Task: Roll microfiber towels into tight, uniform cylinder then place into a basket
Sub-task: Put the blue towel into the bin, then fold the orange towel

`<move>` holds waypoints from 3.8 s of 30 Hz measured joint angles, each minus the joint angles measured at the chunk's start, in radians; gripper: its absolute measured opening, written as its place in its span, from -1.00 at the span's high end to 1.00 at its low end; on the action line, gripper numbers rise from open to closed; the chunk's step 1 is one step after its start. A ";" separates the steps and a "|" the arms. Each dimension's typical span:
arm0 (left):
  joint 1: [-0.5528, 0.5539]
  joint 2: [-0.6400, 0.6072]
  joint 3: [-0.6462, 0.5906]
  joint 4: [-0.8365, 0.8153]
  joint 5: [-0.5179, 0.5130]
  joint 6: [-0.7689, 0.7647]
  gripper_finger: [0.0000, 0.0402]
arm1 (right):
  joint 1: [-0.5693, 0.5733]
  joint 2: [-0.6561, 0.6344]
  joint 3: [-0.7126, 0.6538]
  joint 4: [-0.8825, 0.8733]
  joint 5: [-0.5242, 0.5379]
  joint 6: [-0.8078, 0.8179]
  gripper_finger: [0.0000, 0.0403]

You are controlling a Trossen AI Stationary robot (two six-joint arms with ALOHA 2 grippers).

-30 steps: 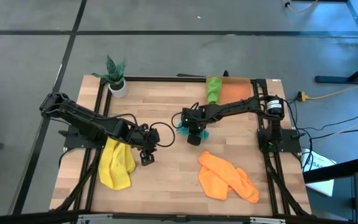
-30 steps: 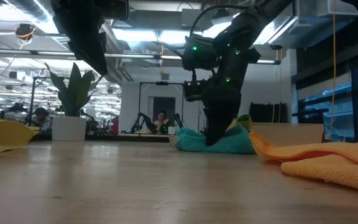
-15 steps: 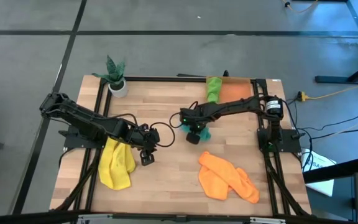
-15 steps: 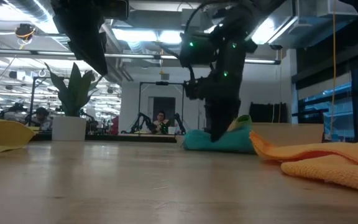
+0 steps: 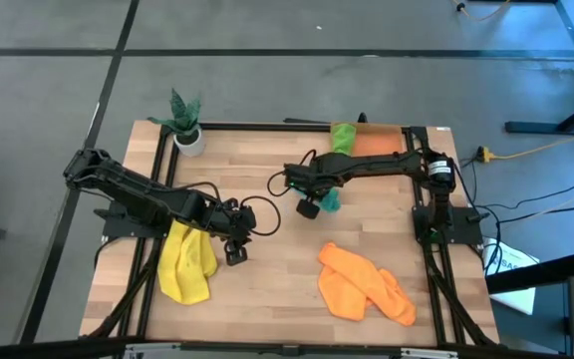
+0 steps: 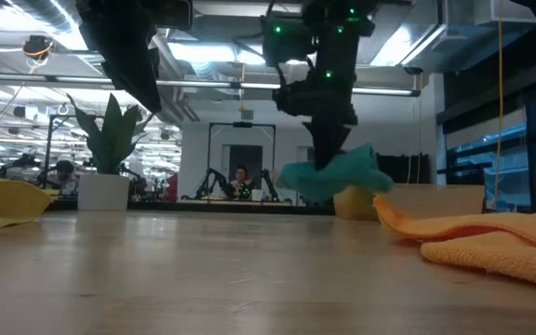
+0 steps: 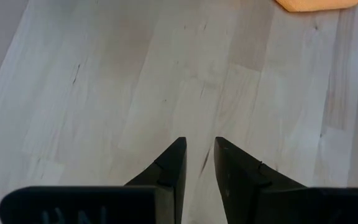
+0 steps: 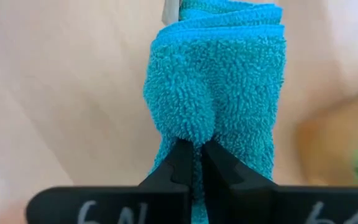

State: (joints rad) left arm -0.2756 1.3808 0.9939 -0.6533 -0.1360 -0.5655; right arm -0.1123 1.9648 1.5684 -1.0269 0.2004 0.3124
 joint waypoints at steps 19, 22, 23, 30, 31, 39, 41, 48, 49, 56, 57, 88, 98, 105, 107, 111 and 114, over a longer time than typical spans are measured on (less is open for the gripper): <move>0.000 0.000 0.000 0.014 -0.048 0.093 0.64 | -0.143 -0.002 0.264 -0.520 0.162 0.288 0.93; 0.000 0.000 0.000 0.039 -0.131 0.128 0.64 | -0.204 -0.003 0.262 -0.523 0.126 0.285 0.93; 0.000 0.000 0.000 0.046 -0.161 0.132 0.64 | -0.224 -0.003 0.260 -0.526 0.119 0.282 0.93; 0.000 0.000 0.000 0.093 -0.270 0.133 0.64 | -0.399 -0.003 0.259 -0.539 0.051 0.255 0.93; 0.000 0.000 0.000 0.094 -0.270 0.133 0.64 | -0.426 -0.003 0.259 -0.539 0.045 0.254 0.93; 0.000 0.000 0.000 0.094 -0.270 0.133 0.64 | -0.593 -0.003 0.259 -0.519 0.041 0.219 0.93; 0.000 0.000 0.000 0.094 -0.270 0.133 0.64 | -0.613 -0.003 0.259 -0.496 0.042 0.205 0.93; 0.000 0.000 0.000 0.094 -0.275 0.133 0.64 | -0.628 -0.003 0.258 -0.426 0.031 0.207 0.93; 0.000 0.000 0.000 0.094 -0.284 0.133 0.64 | -0.627 -0.003 0.253 -0.422 0.028 0.207 0.93; 0.000 0.000 0.000 0.095 -0.412 0.133 0.64 | -0.645 -0.002 0.114 -0.302 -0.052 0.205 0.93; 0.000 0.000 0.000 0.095 -0.413 0.133 0.64 | -0.647 -0.002 0.096 -0.279 -0.053 0.203 0.93; 0.000 0.000 0.000 0.095 -0.397 0.132 0.64 | -0.717 -0.002 -0.182 0.128 -0.124 0.208 0.63; 0.000 0.000 0.000 0.094 -0.397 0.132 0.64 | -0.717 -0.002 -0.149 0.098 -0.162 0.233 0.24; 0.000 0.000 0.000 0.094 -0.394 0.132 0.64 | -0.713 -0.002 -0.003 -0.070 -0.139 0.247 0.21; 0.000 0.000 0.000 0.094 -0.394 0.132 0.64 | -0.701 -0.003 0.052 -0.141 -0.078 0.244 0.21; 0.000 0.000 0.000 0.094 -0.393 0.130 0.64 | -0.651 -0.043 0.151 -0.277 0.069 0.242 0.21; 0.000 0.000 0.000 0.094 -0.393 0.122 0.64 | -0.592 -0.108 0.204 -0.327 0.103 0.225 0.21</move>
State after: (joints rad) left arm -0.2754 1.3808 0.9939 -0.5594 -0.5289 -0.4436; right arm -0.7045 1.8570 1.7723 -1.3538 0.3035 0.5373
